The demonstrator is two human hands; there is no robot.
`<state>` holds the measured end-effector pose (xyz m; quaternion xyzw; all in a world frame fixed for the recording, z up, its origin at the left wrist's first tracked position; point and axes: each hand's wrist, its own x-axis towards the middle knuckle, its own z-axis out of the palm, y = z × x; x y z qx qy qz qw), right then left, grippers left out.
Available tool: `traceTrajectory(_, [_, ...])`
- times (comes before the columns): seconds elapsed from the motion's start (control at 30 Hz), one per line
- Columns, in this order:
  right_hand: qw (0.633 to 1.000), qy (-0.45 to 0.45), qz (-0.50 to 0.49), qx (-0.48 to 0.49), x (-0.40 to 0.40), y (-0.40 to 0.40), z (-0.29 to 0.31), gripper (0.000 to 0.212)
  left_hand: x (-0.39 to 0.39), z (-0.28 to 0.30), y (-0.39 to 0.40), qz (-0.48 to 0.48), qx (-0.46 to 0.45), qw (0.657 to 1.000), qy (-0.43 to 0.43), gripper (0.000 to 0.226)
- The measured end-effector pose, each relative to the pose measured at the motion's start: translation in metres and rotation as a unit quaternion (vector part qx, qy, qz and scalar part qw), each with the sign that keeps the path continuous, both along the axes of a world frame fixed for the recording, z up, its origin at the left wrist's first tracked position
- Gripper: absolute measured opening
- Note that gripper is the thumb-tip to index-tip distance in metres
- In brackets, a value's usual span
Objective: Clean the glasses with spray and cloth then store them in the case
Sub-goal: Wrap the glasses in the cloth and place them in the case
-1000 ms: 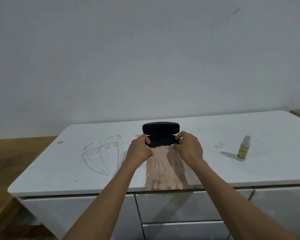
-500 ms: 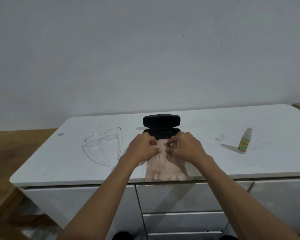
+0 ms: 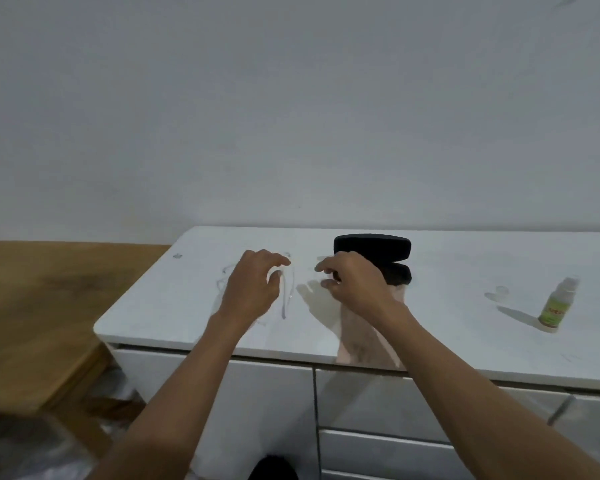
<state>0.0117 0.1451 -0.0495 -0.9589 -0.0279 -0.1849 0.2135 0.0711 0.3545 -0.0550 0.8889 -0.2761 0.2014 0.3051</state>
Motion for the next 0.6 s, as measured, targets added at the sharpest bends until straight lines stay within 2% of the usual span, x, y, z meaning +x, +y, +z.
traceTrajectory(0.1, [0.999,0.015,0.021,-0.029,0.021,0.028,-0.011,0.038,0.009,-0.003,0.041,0.074,0.045,0.994,-0.06,0.051])
traceTrajectory(0.17, [0.998,0.015,0.02,-0.052,0.031,0.037,-0.017,0.043,0.017,-0.01,0.064,0.093,0.076,0.988,-0.101,0.054])
traceTrajectory(0.27, [0.997,0.007,0.019,-0.076,0.042,0.043,-0.02,0.042,0.026,-0.017,0.084,0.096,0.097,0.985,-0.104,0.047])
traceTrajectory(0.37, [0.996,-0.025,0.018,-0.083,0.05,0.046,-0.025,0.03,0.029,-0.022,0.089,0.081,0.085,0.986,-0.118,0.026])
traceTrajectory(0.47, [0.996,-0.068,0.014,-0.055,0.055,0.047,-0.03,0.021,0.031,-0.026,0.087,0.07,0.062,0.986,-0.135,0.017])
traceTrajectory(0.6, [0.992,-0.124,0.0,0.027,0.056,0.043,-0.022,0.019,0.031,-0.025,0.082,0.082,-0.002,0.985,-0.151,0.016])
